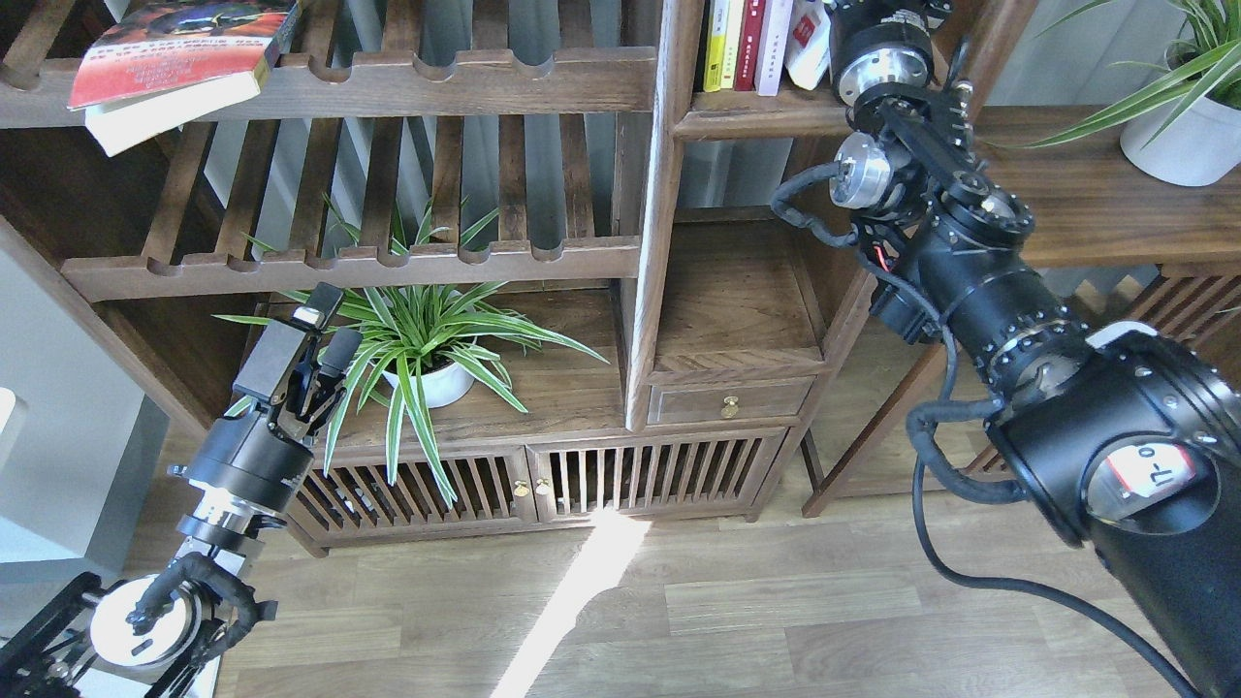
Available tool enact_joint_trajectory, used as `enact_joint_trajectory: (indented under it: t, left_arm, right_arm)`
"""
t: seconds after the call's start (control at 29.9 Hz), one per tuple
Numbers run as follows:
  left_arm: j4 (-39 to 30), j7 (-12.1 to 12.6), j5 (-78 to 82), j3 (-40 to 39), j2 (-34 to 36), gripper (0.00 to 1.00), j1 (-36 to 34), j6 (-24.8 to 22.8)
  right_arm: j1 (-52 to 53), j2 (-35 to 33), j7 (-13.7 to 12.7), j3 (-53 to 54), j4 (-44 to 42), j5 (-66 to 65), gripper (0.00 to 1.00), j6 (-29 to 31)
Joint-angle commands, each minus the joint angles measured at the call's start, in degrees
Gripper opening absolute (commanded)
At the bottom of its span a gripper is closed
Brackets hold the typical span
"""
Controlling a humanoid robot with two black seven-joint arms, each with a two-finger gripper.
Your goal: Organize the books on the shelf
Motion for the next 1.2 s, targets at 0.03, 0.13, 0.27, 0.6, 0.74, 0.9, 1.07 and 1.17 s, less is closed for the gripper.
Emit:
enact_joint_trajectory:
  t: [0.03, 0.13, 0.27, 0.6, 0.74, 0.9, 1.07, 1.17]
  left_arm:
    - [0.00, 0.07, 0.00, 0.08, 0.00, 0.94, 0.09, 0.00]
    - [0.00, 0.07, 0.00, 0.08, 0.00, 0.94, 0.09, 0.00]
    - [0.00, 0.07, 0.00, 0.08, 0.00, 0.94, 0.09, 0.00]
    - [0.00, 0.07, 0.08, 0.43, 0.00, 0.94, 0.09, 0.00]
    - [0.00, 0.25, 0.08, 0.61, -0.08, 0.94, 0.09, 0.00]
    - [0.08, 0.42, 0.08, 0.96, -0.08, 0.94, 0.09, 0.00]
    - [0.52, 0.51, 0.08, 1.14, -0.17, 0.94, 0.09, 0.00]
    - [0.61, 0.51, 0.09, 1.14, -0.17, 0.94, 0.09, 0.00]
  right_arm:
    - [0.08, 0.00, -0.09, 0.02, 1.28, 0.00, 0.39, -0.13]
    - [0.08, 0.00, -0.09, 0.02, 2.07, 0.00, 0.39, -0.13]
    - [1.31, 0.00, -0.18, 0.02, 2.24, 0.00, 0.41, -0.13]
    - [4.65, 0.00, -0.18, 0.19, 2.24, 0.00, 0.41, -0.22]
    - [5.88, 0.00, -0.18, 0.19, 2.24, 0.00, 0.41, -0.31]
    - [7.55, 0.00, -0.27, 0.28, 2.24, 0.00, 0.41, -0.66]
    - [8.25, 0.00, -0.27, 0.28, 2.42, 0.00, 0.41, -0.75]
    - [9.48, 0.00, -0.36, 0.37, 2.24, 0.00, 0.41, -0.75]
